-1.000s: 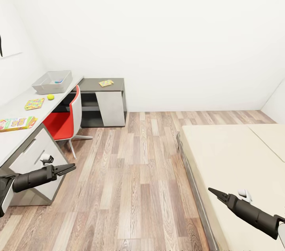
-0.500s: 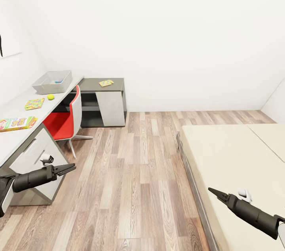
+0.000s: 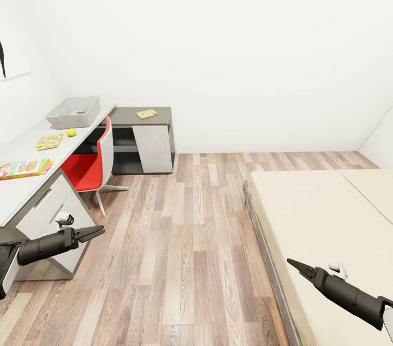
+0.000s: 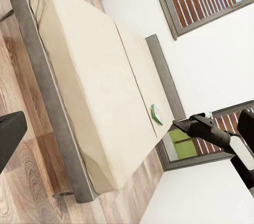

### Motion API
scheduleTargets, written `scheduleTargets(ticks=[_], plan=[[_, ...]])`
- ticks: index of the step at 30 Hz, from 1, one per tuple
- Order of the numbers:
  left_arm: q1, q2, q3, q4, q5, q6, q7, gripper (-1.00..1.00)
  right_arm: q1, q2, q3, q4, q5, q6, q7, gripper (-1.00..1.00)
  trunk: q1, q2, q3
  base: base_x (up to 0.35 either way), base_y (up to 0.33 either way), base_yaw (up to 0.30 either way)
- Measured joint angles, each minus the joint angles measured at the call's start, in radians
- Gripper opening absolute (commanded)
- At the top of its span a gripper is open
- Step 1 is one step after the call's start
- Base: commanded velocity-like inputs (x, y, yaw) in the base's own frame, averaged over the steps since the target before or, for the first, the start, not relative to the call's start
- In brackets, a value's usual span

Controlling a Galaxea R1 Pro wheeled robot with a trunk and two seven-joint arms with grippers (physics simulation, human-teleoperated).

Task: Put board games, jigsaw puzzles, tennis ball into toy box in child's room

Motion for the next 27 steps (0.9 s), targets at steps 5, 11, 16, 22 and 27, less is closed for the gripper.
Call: scheduleTargets(ticks=[5, 11, 16, 22, 27], plan=[[0.000, 0.000, 0.000, 0.000, 0.000, 0.000, 0.000, 1.00, 0.000, 0.000, 0.000, 0.000, 0.000, 0.000, 0.000, 1.00, 0.000, 0.000, 0.000, -0.005, 0.000, 0.000], [0.000, 0.000, 0.000, 0.000, 0.000, 0.000, 0.000, 1.00, 0.000, 0.000, 0.000, 0.000, 0.000, 0.000, 0.000, 1.00, 0.000, 0.000, 0.000, -0.002, 0.000, 0.000], [0.000, 0.000, 0.000, 0.000, -0.001, 0.000, 0.000, 1.00, 0.000, 0.000, 0.000, 0.000, -0.001, 0.000, 0.000, 1.00, 0.000, 0.000, 0.000, -0.069, 0.000, 0.000], [0.000, 0.000, 0.000, 0.000, 0.000, -0.001, 0.000, 1.00, 0.000, 0.000, 0.000, 0.000, 0.000, 0.000, 0.000, 1.00, 0.000, 0.000, 0.000, -0.075, 0.000, 0.000], [0.000, 0.000, 0.000, 0.000, 0.000, -0.001, 0.000, 1.00, 0.000, 0.000, 0.000, 0.000, 0.000, 0.000, 0.000, 1.00, 0.000, 0.000, 0.000, -0.017, 0.000, 0.000]])
